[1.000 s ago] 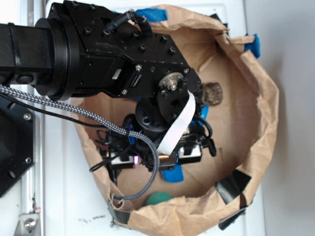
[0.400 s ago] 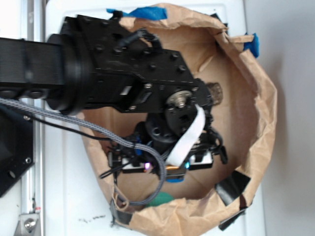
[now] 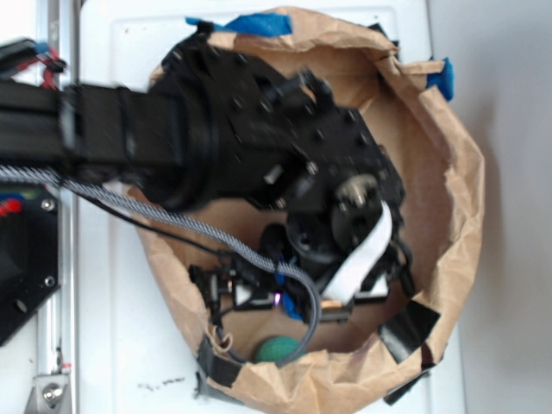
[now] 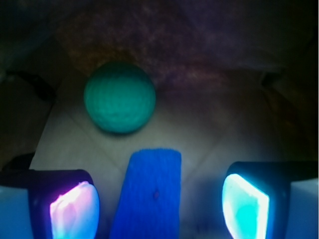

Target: Grab the green ball.

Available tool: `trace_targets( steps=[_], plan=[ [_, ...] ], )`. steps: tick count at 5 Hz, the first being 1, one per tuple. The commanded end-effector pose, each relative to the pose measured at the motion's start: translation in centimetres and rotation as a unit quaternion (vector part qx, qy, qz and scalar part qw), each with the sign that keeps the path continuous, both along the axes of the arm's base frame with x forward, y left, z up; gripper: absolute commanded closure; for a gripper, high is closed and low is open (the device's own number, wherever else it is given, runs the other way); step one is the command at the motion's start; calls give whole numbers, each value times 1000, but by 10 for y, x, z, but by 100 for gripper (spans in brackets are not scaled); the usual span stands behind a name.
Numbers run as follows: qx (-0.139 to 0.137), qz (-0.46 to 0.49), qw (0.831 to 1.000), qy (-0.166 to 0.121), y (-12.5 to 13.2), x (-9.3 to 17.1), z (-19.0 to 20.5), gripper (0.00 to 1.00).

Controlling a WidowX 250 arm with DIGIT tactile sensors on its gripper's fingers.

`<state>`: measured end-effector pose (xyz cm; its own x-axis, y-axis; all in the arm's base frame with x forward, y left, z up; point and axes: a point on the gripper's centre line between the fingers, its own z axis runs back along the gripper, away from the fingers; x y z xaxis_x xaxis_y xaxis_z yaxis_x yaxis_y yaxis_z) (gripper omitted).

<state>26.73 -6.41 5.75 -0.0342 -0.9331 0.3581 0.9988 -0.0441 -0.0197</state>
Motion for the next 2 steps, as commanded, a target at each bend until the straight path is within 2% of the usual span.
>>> trace_targets(
  steps=[1,2],
  plan=[
    [-12,-58,998,-7,-23,-23,12,0],
    [-24,-74,997,13,-31,-29,6,0]
  ],
)
